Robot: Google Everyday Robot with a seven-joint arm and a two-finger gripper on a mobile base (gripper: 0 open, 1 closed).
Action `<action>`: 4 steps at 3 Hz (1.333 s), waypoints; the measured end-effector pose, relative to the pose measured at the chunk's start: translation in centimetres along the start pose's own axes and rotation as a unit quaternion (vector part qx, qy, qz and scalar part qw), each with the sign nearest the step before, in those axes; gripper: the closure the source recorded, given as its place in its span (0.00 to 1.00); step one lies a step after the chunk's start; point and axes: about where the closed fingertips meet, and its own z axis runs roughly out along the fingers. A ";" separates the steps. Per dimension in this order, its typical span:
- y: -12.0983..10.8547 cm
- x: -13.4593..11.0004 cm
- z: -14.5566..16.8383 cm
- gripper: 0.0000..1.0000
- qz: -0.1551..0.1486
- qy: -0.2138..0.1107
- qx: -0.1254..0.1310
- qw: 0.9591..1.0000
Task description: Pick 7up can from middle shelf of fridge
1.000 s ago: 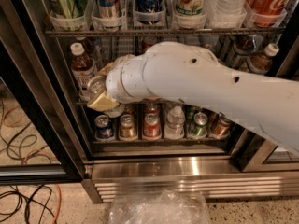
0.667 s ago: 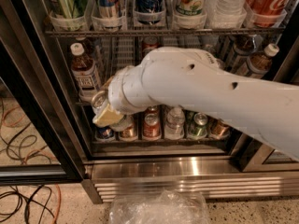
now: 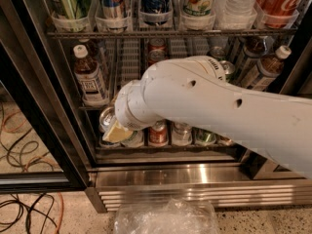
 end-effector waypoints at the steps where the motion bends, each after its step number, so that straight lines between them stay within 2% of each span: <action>1: 0.3 -0.5 -0.3 1.00 -0.015 -0.013 -0.010 1.000; 2: 2.0 -2.1 -1.5 1.00 -0.034 -0.037 -0.024 0.998; 3: 4.3 -3.9 -1.7 1.00 -0.032 -0.060 -0.035 0.997; 4: 6.4 -4.0 -0.6 1.00 -0.014 -0.092 -0.032 0.995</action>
Offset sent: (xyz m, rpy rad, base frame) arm -0.0568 0.0202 0.0234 0.0526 -0.0104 0.1823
